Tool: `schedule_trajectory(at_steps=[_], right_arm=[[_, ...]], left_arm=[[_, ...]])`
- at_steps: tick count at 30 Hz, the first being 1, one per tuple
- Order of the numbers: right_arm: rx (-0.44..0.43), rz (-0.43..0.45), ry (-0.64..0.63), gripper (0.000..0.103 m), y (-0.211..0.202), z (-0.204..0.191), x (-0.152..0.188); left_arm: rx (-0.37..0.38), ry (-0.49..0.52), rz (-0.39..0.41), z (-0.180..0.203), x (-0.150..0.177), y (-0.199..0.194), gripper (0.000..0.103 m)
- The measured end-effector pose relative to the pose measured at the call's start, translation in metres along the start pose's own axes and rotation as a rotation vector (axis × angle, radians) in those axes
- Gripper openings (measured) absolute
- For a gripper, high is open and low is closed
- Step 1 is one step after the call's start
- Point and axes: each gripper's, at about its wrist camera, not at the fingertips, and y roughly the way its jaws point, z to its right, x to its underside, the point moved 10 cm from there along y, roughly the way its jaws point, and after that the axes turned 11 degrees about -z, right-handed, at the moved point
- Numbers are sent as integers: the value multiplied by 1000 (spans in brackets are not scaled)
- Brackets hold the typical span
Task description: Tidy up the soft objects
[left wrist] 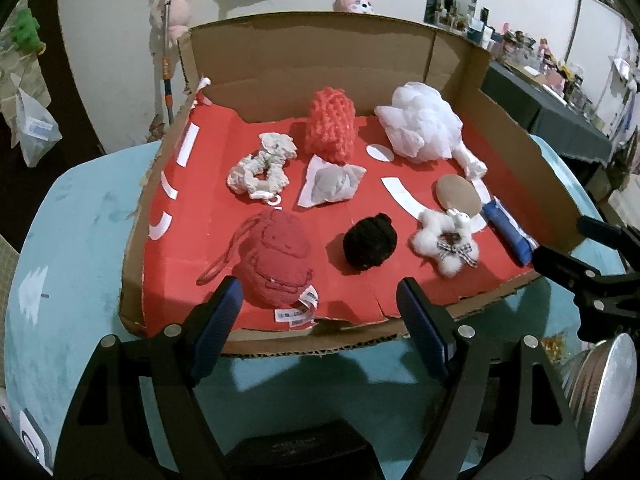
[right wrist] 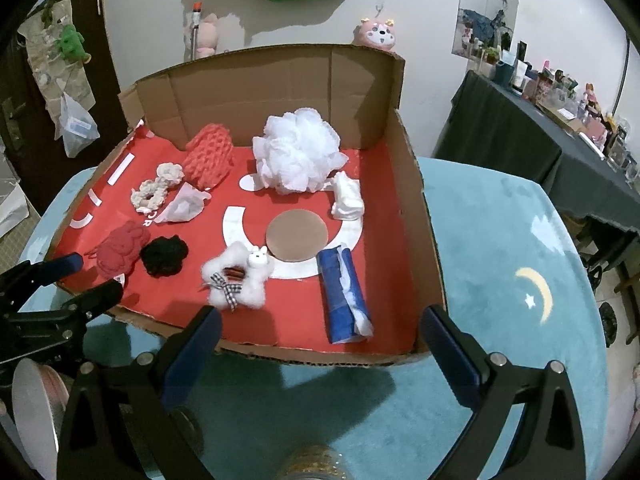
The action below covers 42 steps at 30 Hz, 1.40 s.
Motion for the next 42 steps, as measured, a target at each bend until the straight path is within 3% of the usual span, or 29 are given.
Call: schedule_trajectory(at_steps=[14, 42], right_arm=[[-17, 46, 16, 102, -3, 2, -1], [-12, 53, 9, 102, -3, 2, -1]], left_arm=[[-5, -21, 17, -5, -2, 0, 79], [-1, -21, 17, -5, -3, 1, 79]])
